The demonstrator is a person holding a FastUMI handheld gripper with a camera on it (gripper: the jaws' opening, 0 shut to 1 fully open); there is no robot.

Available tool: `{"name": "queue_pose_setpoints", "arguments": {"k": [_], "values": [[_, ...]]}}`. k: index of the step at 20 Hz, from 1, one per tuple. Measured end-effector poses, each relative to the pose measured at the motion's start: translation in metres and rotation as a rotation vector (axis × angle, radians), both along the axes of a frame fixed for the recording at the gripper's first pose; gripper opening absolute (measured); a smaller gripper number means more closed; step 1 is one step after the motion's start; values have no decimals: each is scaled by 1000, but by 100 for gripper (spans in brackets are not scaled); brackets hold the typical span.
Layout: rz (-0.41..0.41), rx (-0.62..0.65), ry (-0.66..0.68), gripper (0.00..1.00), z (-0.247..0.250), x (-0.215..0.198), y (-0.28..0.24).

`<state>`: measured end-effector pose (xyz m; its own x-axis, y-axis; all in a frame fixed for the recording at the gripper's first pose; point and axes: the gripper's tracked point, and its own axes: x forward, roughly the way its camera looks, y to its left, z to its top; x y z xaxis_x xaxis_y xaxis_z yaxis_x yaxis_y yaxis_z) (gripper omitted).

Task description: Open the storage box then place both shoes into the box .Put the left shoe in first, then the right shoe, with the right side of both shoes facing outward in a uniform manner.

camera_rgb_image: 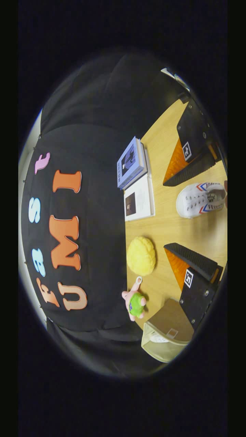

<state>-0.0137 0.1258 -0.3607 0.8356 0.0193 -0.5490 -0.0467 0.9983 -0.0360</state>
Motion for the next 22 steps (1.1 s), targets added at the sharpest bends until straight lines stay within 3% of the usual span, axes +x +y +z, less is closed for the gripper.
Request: {"name": "queue_pose_setpoints", "arguments": {"k": [7, 12, 16, 18, 21, 22], "values": [[-61, -15, 163, 99, -86, -42, -47], [-63, -2, 235, 97, -117, -62, -52], [-69, 35, 275, 67, -134, -66, -50], [-77, 20, 279, 44, -133, -69, -49], [-87, -5, 297, 1, -132, -69, -53], [-97, 15, 301, 1, -129, -68, -52]]}}
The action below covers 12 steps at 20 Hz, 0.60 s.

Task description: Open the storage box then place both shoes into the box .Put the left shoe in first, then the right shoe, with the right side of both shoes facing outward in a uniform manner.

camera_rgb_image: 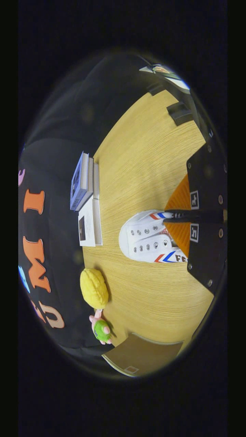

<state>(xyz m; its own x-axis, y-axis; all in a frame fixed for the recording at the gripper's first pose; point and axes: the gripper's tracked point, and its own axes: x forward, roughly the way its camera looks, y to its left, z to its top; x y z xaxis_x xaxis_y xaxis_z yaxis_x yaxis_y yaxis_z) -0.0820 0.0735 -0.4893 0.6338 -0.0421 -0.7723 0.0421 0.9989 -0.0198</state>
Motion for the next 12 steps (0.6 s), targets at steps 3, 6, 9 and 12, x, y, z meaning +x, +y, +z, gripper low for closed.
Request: {"name": "queue_pose_setpoints", "arguments": {"k": [3, 6, 9, 12], "values": [[-36, 29, -6, 0, 17, 2, 2], [-38, 28, -39, 0, 44, 8, 19], [-60, 74, -69, 1, 72, 18, 41], [-43, 94, -112, 0, 105, 26, 72]]}}
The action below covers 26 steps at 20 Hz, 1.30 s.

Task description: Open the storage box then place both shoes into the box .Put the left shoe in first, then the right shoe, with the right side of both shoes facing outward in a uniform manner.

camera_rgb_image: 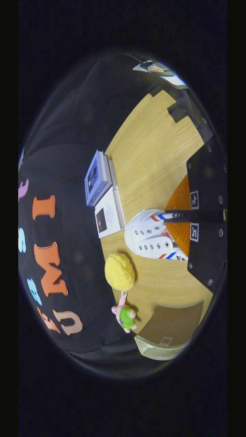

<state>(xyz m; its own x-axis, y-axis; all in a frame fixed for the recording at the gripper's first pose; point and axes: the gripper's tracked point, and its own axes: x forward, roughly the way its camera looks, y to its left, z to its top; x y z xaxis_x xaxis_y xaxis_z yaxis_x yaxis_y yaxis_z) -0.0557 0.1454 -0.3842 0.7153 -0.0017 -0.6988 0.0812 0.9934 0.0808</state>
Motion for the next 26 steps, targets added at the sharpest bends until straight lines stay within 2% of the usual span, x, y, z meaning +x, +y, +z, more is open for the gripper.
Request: {"name": "queue_pose_setpoints", "arguments": {"k": [8, 14, 18, 22, 26], "values": [[89, 156, -70, 0, 76, -4, 138], [194, 238, -72, 0, 98, -27, 233], [263, 244, -40, 0, 87, -45, 276], [299, 179, -20, 0, 64, -53, 294], [280, 151, 33, 0, 39, -63, 296]]}}
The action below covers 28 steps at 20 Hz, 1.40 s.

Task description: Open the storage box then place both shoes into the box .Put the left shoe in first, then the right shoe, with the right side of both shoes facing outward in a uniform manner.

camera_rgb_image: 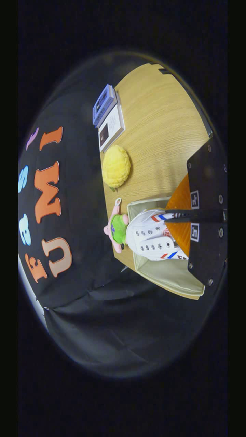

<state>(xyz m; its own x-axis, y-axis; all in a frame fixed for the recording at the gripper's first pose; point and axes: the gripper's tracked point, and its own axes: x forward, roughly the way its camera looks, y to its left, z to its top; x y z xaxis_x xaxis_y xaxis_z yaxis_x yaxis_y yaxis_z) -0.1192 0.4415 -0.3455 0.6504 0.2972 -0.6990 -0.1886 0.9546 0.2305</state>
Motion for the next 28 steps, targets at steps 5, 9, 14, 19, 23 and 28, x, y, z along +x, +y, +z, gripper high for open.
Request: {"name": "queue_pose_setpoints", "arguments": {"k": [5, 9, 14, 19, 23, 28], "values": [[65, -14, -117, 67, 34, 10, 11], [113, -5, -170, 99, 54, 20, 11], [92, -34, -269, 99, 110, 51, -29], [60, -42, -411, 99, 193, 92, -91], [5, -69, -491, 99, 250, 115, -159], [-94, -134, -616, 98, 317, 133, -254]]}}
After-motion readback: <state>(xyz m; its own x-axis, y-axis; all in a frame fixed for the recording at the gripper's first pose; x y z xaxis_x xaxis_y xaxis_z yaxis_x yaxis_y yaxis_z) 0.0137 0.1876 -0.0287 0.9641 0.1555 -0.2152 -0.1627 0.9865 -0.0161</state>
